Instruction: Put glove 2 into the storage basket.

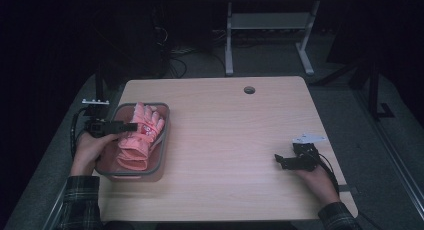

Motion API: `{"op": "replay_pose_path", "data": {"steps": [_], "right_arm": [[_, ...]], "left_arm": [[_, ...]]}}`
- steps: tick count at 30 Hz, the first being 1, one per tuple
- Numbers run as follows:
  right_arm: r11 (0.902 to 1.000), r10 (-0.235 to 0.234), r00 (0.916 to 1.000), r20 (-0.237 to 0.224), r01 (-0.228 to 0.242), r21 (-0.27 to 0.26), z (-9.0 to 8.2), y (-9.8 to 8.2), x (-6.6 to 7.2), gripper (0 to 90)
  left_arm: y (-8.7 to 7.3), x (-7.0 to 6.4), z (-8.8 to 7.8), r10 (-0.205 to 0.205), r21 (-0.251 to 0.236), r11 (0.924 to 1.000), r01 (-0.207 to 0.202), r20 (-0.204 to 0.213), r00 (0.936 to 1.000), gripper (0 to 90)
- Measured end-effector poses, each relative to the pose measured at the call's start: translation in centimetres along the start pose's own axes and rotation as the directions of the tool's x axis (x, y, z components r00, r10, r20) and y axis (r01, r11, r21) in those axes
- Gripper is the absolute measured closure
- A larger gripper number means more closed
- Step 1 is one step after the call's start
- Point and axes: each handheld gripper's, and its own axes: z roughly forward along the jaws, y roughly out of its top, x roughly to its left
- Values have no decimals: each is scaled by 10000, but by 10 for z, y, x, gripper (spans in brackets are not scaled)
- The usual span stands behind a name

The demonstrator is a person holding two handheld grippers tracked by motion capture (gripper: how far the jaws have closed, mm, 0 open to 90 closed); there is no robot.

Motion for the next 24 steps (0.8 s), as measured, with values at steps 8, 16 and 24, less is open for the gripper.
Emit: {"op": "replay_pose_path", "data": {"steps": [8,16,24], "right_arm": [[10000,7,10000,-1,-7,1,0,0,0,130],[10000,4,10000,-2,-4,2,0,0,0,130],[10000,7,10000,-1,-7,6,0,0,0,130]], "left_arm": [[11,-9,-14,581,-554,9968,-581,-3,9983,187],[19,-40,-15,1534,-909,9847,-1488,448,9872,187],[24,-72,-4,2316,-963,9701,-2227,940,9683,187]]}}
